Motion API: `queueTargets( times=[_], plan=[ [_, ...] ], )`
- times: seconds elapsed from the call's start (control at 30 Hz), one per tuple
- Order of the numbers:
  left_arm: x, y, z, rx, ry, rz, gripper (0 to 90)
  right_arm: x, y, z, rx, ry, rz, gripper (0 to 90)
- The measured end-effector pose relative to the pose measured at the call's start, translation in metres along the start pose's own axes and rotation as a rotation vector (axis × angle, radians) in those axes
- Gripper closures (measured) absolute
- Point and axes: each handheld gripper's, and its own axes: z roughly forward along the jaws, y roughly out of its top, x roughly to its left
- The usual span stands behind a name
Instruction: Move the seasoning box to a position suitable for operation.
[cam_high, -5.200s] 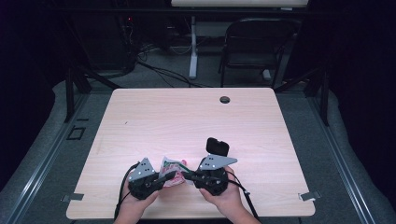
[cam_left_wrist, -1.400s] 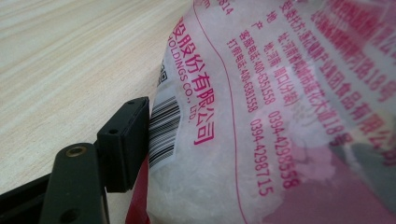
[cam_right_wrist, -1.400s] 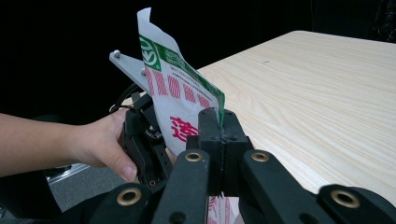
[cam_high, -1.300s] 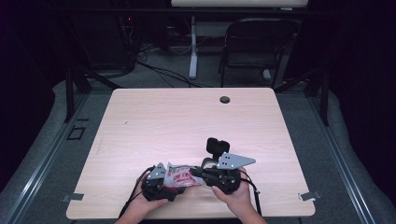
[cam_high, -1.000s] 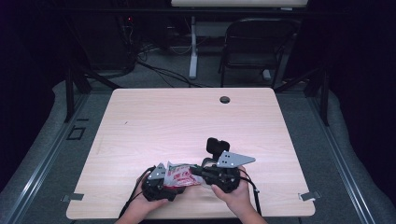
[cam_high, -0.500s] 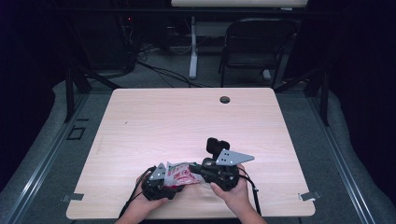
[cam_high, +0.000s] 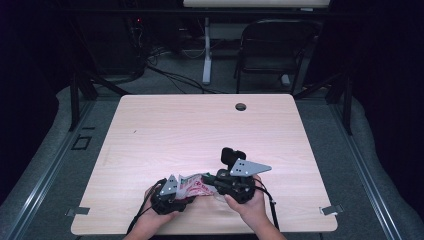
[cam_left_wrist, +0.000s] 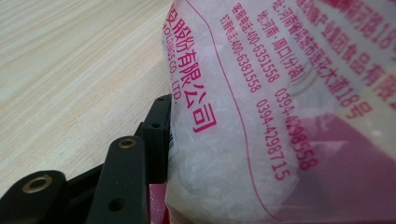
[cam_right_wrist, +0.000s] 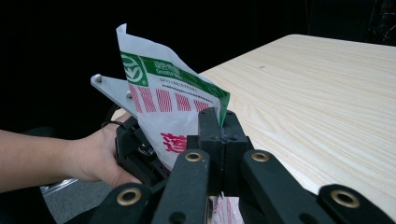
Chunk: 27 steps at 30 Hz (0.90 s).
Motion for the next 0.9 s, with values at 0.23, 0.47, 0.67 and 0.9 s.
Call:
queueTargets(
  times=[0.23,0.47,0.67,0.9],
  plan=[
    [-0.002,0.002,-0.003,0.005,0.024,0.017,57.0,-0.001,0.003,-0.001,0.009,0.003,0.008,90.0],
    [-0.003,0.004,-0.005,0.0,0.038,0.026,57.9,-0.002,0.004,-0.001,0.002,0.004,0.002,90.0],
    [-0.003,0.006,-0.008,-0.004,0.082,0.047,58.4,-0.002,0.006,-0.002,0.005,0.003,-0.012,90.0],
    [-0.003,0.011,-0.013,0.0,0.157,0.087,58.7,-0.002,0.01,-0.003,0.011,-0.007,-0.024,89.7]
  ],
)
